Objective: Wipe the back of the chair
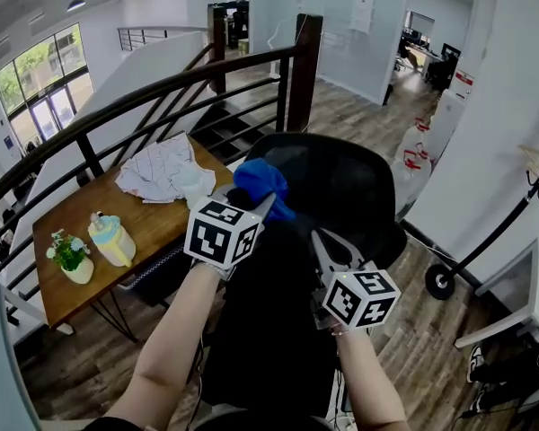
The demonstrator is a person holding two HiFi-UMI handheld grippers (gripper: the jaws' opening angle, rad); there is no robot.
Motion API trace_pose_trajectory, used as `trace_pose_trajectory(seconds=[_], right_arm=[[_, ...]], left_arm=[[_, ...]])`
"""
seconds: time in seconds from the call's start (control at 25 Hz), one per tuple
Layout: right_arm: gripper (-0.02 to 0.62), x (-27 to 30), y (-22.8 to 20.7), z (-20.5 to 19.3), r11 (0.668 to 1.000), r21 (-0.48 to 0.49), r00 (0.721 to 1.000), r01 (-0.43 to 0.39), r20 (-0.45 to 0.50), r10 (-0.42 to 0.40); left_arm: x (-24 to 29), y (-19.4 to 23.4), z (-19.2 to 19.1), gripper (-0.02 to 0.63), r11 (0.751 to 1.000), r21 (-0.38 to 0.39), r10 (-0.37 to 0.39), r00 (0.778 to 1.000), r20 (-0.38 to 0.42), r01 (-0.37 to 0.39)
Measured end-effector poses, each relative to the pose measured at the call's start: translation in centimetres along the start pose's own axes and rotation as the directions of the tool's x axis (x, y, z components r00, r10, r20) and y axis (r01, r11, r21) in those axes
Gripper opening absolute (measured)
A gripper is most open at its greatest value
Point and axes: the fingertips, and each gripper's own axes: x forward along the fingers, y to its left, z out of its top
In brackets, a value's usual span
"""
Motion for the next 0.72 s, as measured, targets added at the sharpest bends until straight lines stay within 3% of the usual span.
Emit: trace_pose_trajectory(seconds=[0.48,0.72], right_arm=[[0.031,-1.4,0.8,-1.2,0.999,0.023,1.000,0.027,-0.011,-0.027],[0.031,-3.4,0.1,-1.9,0.996,0.057,0.998,0.067,0.001,-0.067]], left_arm=[[-3.5,2.4,-2.3,0.123,0.996,-0.052,0.075,0.997,-0.008,-0.075],[-3.3,-1.5,-4.3,0.123,1.000,-0.024,-0.016,0.999,-0.039,0.015]])
